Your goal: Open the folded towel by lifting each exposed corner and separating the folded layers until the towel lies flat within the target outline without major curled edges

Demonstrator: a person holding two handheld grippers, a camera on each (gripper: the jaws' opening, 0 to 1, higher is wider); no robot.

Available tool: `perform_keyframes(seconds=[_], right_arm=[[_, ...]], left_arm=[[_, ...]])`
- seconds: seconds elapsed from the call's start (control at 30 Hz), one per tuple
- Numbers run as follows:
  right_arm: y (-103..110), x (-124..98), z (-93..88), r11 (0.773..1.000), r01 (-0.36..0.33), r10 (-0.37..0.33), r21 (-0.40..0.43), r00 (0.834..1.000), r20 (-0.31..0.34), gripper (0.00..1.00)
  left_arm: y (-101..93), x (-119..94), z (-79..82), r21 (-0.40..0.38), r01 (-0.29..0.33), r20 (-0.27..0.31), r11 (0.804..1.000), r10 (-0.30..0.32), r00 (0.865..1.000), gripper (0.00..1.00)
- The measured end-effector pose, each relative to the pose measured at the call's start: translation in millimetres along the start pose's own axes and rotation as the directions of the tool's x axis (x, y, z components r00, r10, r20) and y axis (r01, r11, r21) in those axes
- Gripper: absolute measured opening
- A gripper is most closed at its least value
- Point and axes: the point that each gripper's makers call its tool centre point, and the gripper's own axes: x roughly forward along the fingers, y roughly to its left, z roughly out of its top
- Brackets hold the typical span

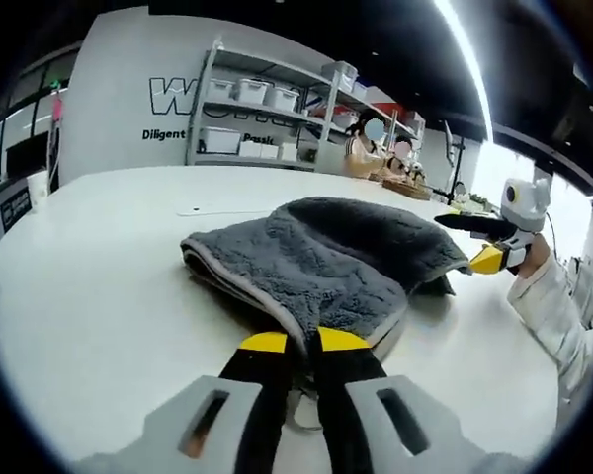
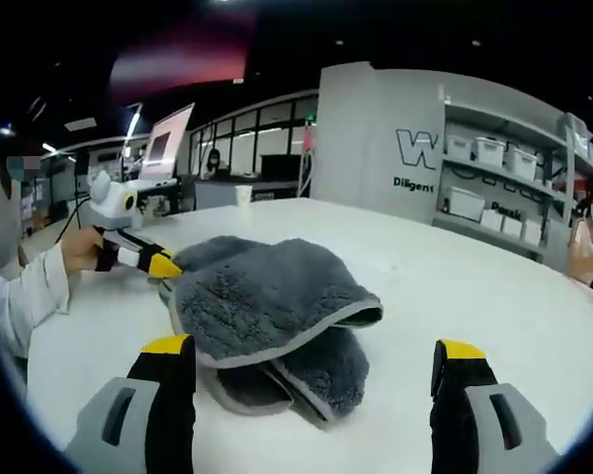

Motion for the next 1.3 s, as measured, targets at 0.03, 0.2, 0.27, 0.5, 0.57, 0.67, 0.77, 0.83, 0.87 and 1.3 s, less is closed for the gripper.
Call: perform_keyframes(seconds=[0.03,0.2,0.27,0.5,0.57,0.67,0.77,0.83,0.87,1.3], right_arm=[[0,0,0.0,1.000,-0.001,0.001,-0.001,1.000,0.000,0.99],[3,1,-1.0,1.000,-0.013,0.012,-0.015,1.000,-0.010,0.99],[3,1,-1.7,1.000,-0.015,0.015,-0.017,1.000,-0.013,0.99],[2,1,-3.4,1.000,-0.015,0.015,-0.017,1.000,-0.020,0.99],[3,2,-3.6,1.000,-0.019,0.018,-0.024,1.000,-0.021,0.99],[6,3,-4.3,0.999,-0.024,0.023,-0.041,0.999,-0.026,0.96],[7,4,-6.4,0.998,-0.014,0.012,-0.068,0.999,-0.041,0.95],[9,5,-8.6,0.996,-0.014,0.010,-0.091,0.999,-0.053,0.93],[11,6,-9.4,0.995,-0.019,0.013,-0.100,0.998,-0.058,0.91],[35,15,-19.9,0.958,-0.090,0.060,-0.273,0.991,-0.117,0.42]], left_arm=[[1.8,0,0.2,0.003,-0.008,0.001,1.000,0.008,1.000,0.07],[11.0,-2,1.5,0.022,-0.045,0.006,0.999,0.045,0.999,0.07],[14.6,-2,2.1,0.025,-0.057,0.008,0.998,0.057,0.998,0.07],[25.5,-5,3.3,0.063,-0.106,0.005,0.992,0.106,0.994,0.07],[29.2,-6,3.7,0.073,-0.119,0.005,0.990,0.119,0.993,0.07],[34.3,-7,4.1,0.084,-0.136,0.006,0.987,0.136,0.991,0.07],[37.6,-8,4.3,0.087,-0.147,0.008,0.985,0.147,0.989,0.08],[40.6,-8,4.8,0.094,-0.157,0.009,0.983,0.157,0.988,0.08],[42.4,-9,5.2,0.102,-0.163,0.010,0.981,0.163,0.987,0.08],[45.1,-8,5.4,0.104,-0.171,0.011,0.980,0.171,0.985,0.08]])
